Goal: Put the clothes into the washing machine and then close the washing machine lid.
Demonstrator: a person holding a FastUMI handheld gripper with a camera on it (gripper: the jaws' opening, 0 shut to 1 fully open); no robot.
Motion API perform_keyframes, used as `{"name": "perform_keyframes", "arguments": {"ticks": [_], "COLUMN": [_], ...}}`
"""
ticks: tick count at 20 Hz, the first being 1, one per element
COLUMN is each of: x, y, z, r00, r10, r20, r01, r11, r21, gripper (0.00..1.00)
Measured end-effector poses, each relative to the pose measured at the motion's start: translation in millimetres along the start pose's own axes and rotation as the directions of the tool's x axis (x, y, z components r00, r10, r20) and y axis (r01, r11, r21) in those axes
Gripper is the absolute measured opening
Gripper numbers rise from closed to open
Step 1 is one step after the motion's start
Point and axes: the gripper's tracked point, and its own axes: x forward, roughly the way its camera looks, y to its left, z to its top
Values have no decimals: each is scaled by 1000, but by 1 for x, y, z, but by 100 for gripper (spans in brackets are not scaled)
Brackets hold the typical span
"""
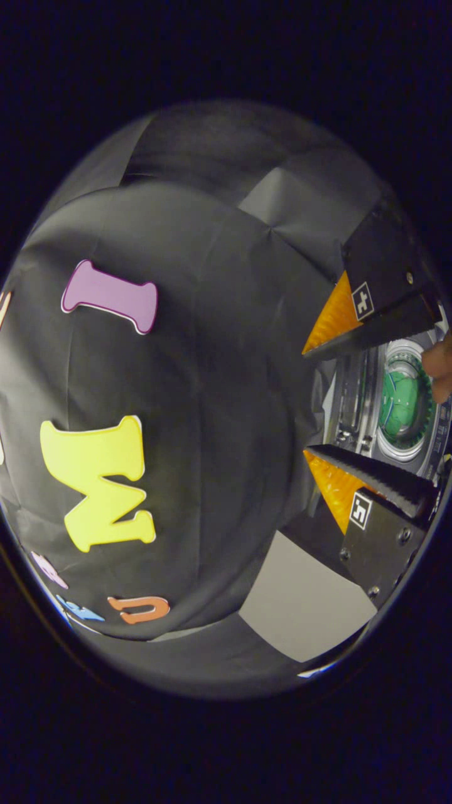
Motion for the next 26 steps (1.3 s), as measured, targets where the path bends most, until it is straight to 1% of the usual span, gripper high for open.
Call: {"name": "perform_keyframes", "arguments": {"ticks": [4,7,9,12,13,14,16,17,23,26], "x": [31,53,62,72,72,74,69,68,58,40], "y": [-3,-10,-15,-19,-18,-15,-14,-15,-12,-8], "z": [5,3,-5,-32,-39,-34,-38,-38,-43,-58], "r00": [1000,999,999,999,999,999,998,997,991,989], "r10": [11,-2,-18,-37,-32,-24,-17,-12,4,6], "r20": [15,34,40,1,-4,46,65,75,137,146], "r01": [-11,0,16,37,32,21,11,4,-16,-18], "r11": [999,998,999,999,999,998,996,995,996,997], "r21": [45,60,49,32,36,61,90,103,84,78], "gripper": [84,84,84,84,85,85,81,81,82,82]}}
